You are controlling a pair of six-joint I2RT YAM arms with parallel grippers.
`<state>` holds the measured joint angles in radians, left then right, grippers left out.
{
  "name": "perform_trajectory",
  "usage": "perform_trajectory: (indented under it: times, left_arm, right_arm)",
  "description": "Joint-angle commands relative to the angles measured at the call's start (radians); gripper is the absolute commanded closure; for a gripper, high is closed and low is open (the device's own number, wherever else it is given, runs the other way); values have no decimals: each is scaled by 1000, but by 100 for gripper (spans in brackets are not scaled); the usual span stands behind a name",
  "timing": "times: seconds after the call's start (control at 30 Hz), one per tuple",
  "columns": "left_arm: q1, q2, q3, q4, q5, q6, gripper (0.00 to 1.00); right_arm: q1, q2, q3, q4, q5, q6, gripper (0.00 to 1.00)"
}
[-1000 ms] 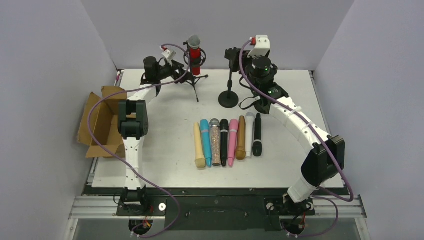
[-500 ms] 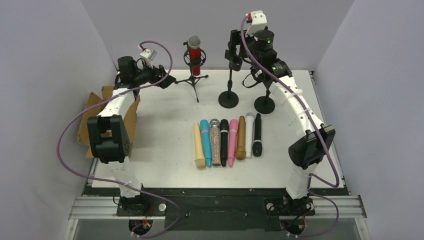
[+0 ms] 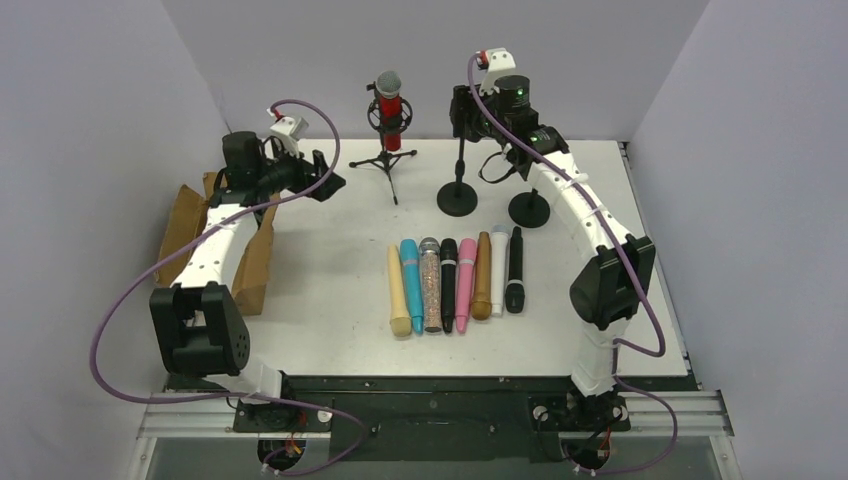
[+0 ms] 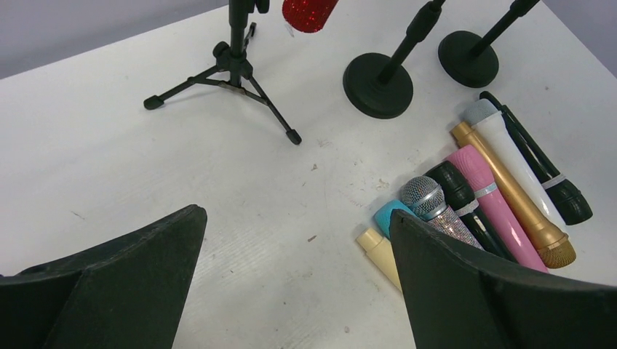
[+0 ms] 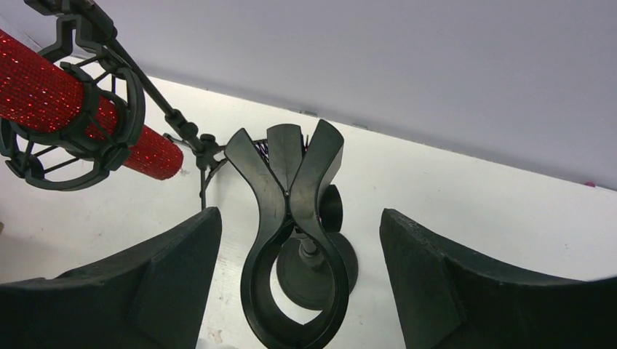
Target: Attach the microphones to the stand
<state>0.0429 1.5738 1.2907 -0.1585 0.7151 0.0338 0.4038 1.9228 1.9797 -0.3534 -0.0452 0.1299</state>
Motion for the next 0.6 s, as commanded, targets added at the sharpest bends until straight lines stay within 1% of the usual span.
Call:
perform_trajectory:
  times: [0.0,0.03,0.07,0.1,0.13,0.17,0.2,0.23,0.27,0.3,0.33,0.37,0.47,0.57]
  left_arm:
    - [5,-101,-25,17,-37,0,4]
    - [5,-106,-26,17,-42,-7,4]
    - [5,-111,-25,13,-44,-11,4]
    - [5,-112,-22,1,-42,-13,3]
    - [5,-114,-17,-7,-42,-13,2]
    - [5,-116,-14,-21,-42,-8,1]
    - [5,-119,-10,-29,-44,-4,1]
    - [6,-121,-8,-38,-52,5,0]
    - [6,-127,-8,-40,-55,6,0]
    - [8,-128,-9,-42,-61,7,0]
    - [8,-135,-11,-43,-65,7,0]
    - [9,-139,-13,-44,-67,8,0]
    - [11,-149,-11,-44,-78,0,3]
    - [14,-153,8,-53,-81,-24,4]
  right_arm:
    - [-13,-8,-22,26,-20,34,31]
    - [-13,-3,-22,28,-17,38,36]
    - [-13,6,-15,28,-8,47,49]
    - [-15,11,-9,24,-4,57,56]
    - [-16,21,6,20,0,61,66]
    - [-19,25,13,15,0,64,70]
    - [-21,32,22,15,-2,65,78]
    - [-21,32,24,21,-2,64,81]
    - [-21,28,22,30,-5,64,88]
    - [-21,23,17,51,-7,67,91]
    - [-21,12,7,78,-8,68,98]
    - [-20,6,3,92,-8,70,100]
    - [-18,-47,-26,187,-17,78,100]
    - [-6,-99,-48,265,-12,60,100]
